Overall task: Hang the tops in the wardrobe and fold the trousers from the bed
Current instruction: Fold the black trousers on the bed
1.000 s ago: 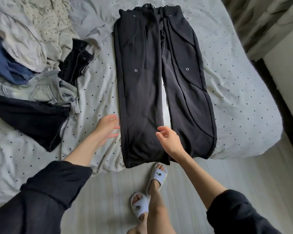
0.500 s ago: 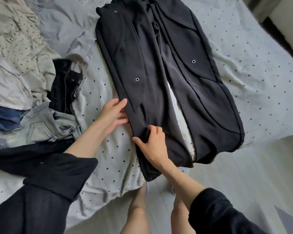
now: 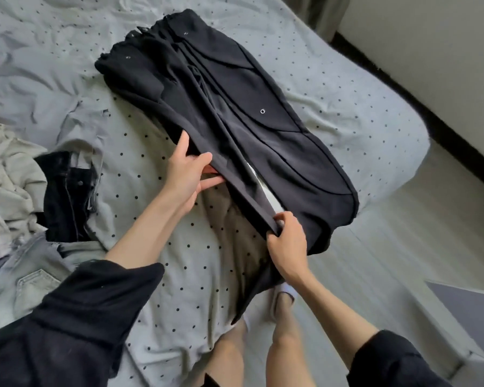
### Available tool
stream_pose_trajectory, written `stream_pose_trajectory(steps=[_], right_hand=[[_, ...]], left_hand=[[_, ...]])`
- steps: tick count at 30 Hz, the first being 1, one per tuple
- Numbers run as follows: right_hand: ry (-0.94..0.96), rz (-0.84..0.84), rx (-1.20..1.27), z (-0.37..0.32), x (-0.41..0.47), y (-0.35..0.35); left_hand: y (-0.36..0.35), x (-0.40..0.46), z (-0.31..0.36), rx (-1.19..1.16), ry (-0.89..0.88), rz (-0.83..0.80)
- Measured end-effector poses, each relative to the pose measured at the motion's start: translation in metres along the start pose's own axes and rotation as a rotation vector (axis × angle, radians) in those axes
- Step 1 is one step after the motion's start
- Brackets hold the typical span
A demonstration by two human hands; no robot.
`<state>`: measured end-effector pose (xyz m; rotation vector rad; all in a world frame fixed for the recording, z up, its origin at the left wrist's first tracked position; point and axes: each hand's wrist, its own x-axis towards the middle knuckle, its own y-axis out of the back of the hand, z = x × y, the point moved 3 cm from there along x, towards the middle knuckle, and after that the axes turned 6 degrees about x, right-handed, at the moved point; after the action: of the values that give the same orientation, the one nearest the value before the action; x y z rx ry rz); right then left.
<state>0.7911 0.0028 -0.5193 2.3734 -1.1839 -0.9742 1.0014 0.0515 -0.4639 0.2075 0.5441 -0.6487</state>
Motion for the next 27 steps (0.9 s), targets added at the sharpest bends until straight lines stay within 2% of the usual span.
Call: stream_pose_trajectory(steps=[5,11,15,19,27], right_hand=[[0.014,0.113,-0.072,0.021,0.03,0.068],[-0.174,0.028,0.023,0.05,0.093,0.116],[-0.243,-0.095,0.01,0.07,0.14,0.133],[-0.314,-0.148,-0.059,0.097,0.178,0.145],[-0.288,-0.307,-0.059,0.127,0.179,0.145]], left_hand=[[-0.069,0.026,0.032,0.055,-0.015,-0.069],[-0.145,0.063,0.04,0.229,0.011,-0.072],[-0.18,0.092,0.03,0.329,0.059,-0.023],[-0.215,0.123,0.017,0.418,0.106,0.026],[-0.238,0.145,-0.004,0.549,0.201,0.046]])
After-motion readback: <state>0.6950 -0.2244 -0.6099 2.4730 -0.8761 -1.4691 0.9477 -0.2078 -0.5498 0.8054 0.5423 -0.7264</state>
